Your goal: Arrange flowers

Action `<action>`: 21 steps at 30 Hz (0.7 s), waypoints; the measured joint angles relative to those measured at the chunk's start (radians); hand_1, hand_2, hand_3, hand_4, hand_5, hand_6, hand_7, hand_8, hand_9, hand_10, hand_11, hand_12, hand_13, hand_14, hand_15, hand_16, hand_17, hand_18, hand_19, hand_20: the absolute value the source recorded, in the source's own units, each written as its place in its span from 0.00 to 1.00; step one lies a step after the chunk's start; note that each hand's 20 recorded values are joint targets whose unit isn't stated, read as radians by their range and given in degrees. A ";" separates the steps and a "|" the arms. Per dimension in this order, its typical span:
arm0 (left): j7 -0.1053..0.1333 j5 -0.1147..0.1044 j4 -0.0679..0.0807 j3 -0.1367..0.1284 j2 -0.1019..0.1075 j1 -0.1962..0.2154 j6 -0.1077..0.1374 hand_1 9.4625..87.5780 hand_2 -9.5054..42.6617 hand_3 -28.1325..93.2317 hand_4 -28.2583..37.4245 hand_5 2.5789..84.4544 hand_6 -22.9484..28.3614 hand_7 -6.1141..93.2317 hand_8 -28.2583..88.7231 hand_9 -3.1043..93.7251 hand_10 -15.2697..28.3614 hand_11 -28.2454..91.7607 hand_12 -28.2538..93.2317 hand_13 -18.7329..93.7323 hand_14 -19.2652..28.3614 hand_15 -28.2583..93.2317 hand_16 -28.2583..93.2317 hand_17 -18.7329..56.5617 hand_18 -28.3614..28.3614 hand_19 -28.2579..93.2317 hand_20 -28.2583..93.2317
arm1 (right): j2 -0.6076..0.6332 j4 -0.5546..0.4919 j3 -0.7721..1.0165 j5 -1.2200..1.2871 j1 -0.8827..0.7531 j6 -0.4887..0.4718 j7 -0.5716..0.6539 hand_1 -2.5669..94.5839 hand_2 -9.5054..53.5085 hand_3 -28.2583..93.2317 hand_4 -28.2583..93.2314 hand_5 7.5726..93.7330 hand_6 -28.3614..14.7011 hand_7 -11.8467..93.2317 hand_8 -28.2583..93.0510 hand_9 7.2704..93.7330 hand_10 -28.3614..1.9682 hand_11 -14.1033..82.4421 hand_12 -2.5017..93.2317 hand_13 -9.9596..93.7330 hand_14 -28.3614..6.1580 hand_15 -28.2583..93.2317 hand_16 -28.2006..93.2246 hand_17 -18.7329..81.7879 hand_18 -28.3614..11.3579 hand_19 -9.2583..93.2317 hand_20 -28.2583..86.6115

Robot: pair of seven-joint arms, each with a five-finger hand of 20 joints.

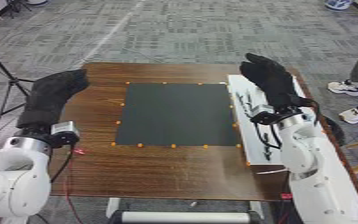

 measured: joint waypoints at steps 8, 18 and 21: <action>0.074 0.019 0.001 0.002 -0.025 0.070 -0.017 0.27 0.20 0.77 0.20 0.60 0.53 0.23 0.18 0.53 0.68 0.40 0.32 0.49 0.78 0.40 0.22 0.34 0.69 0.34 0.36 | -0.029 -0.061 0.014 -0.080 -0.083 0.108 0.015 0.22 0.00 0.82 0.08 0.45 0.56 0.35 0.14 0.53 0.32 0.28 0.21 0.54 0.31 0.39 0.43 0.39 0.26 0.31 0.50; 0.071 0.039 -0.003 -0.010 -0.035 0.079 -0.012 0.27 0.19 0.77 0.19 0.60 0.53 0.23 0.18 0.54 0.68 0.40 0.32 0.49 0.77 0.40 0.22 0.34 0.69 0.33 0.36 | 0.043 -0.393 0.018 -0.450 -0.301 0.503 0.079 0.26 0.00 0.80 0.08 0.55 0.57 0.52 0.14 0.66 0.36 0.61 0.37 0.64 0.31 0.84 0.50 0.42 0.10 0.72 0.67; 0.070 0.052 -0.006 -0.017 -0.036 0.083 -0.012 0.27 0.19 0.77 0.19 0.60 0.53 0.23 0.18 0.54 0.68 0.41 0.32 0.49 0.78 0.40 0.22 0.34 0.69 0.33 0.36 | 0.082 -0.476 0.044 -0.576 -0.379 0.553 0.143 0.26 0.00 0.79 0.09 0.56 0.57 0.54 0.14 0.68 0.36 0.68 0.41 0.66 0.31 0.88 0.54 0.44 0.06 0.78 0.70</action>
